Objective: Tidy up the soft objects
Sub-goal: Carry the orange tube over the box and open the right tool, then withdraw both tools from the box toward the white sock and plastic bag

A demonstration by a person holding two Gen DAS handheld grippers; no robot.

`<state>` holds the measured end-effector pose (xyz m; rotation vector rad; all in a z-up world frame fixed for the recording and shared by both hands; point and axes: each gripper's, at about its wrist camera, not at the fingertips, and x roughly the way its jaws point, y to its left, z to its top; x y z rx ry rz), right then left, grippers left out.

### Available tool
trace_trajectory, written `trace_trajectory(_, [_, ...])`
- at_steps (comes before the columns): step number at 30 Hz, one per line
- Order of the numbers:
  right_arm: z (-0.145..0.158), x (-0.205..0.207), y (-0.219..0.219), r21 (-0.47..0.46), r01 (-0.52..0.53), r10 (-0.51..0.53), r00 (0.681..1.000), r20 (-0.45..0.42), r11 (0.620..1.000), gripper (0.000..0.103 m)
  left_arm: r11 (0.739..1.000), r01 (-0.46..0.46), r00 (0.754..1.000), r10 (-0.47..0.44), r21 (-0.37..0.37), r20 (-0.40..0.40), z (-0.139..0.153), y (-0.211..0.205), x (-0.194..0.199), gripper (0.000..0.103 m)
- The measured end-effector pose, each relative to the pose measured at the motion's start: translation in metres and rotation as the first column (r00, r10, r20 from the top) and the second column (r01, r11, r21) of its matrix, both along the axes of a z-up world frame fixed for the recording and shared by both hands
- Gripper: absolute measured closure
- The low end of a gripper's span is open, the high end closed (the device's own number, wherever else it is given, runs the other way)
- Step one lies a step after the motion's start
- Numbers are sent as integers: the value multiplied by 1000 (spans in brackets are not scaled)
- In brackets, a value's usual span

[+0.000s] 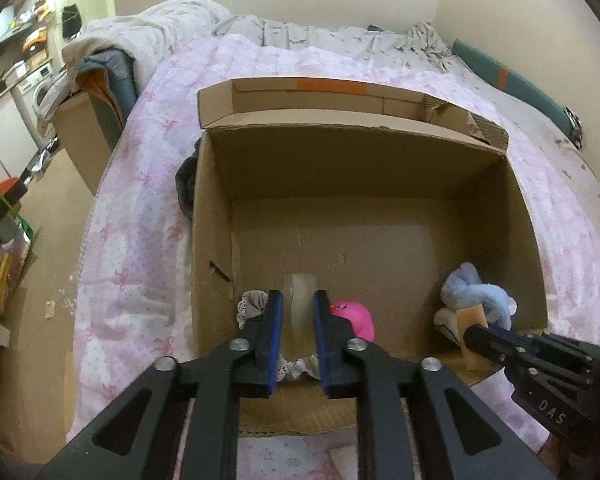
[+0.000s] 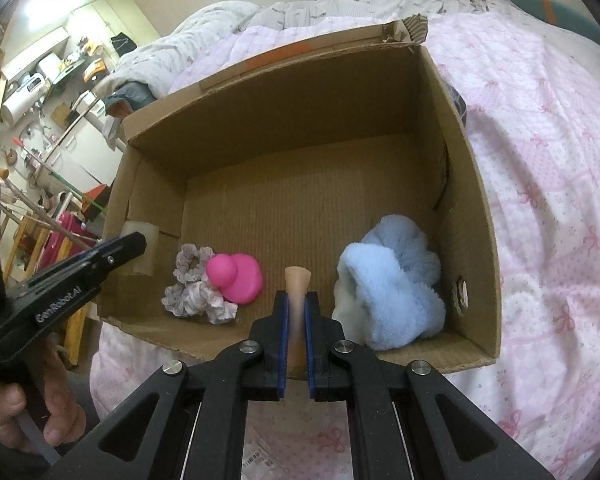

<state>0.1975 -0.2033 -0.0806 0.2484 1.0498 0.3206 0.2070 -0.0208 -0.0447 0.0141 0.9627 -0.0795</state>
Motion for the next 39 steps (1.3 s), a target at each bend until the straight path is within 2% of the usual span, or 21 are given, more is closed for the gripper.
trace_trajectory(5, [2,-2,2,1,-7,7,1000,8,1000,95,1000,6,1000,-6,24,-8,-1,-4,0,82])
trace_trajectory(7, [0,-1,2,5,-5,5,1000,5,1000,95,999,2,1000,-1,34,-8,-1,-4,0,74])
trace_trajectory(9, [0,-1,2,9,-1,1,1000,3,1000,95,999,-7,1000,7,42,1,0,-4,-1,53])
trace_trajectory(11, [-1,0,2,16,2,-2,1000,-1,1000,95,999,-18,1000,16,43,25,4,-3,-4,46])
trace_trajectory(13, [-1,0,0,32,9,-9,1000,-1,999,94,999,-19,999,18,40,39,7,-2,-4,45])
trace_trajectory(14, [0,1,-2,40,15,-15,1000,-4,999,87,999,-21,999,19,39,44,8,-2,-4,44])
trace_trajectory(16, [0,1,-5,57,33,-32,999,-5,998,64,999,-25,999,23,40,43,8,-2,-3,44])
trace_trajectory(17, [2,1,-7,74,40,-40,999,6,996,41,999,-27,999,25,39,40,8,-1,-3,44])
trace_trajectory(18, [4,0,-9,87,48,-50,999,21,995,29,999,-28,999,27,38,36,7,-1,-2,44])
trace_trajectory(33, [7,1,-10,96,59,-63,997,34,994,28,998,-21,999,18,66,39,8,-2,-5,44])
trace_trajectory(39, [10,-8,-10,67,56,-59,998,38,996,28,998,-38,998,36,41,42,19,6,-14,44])
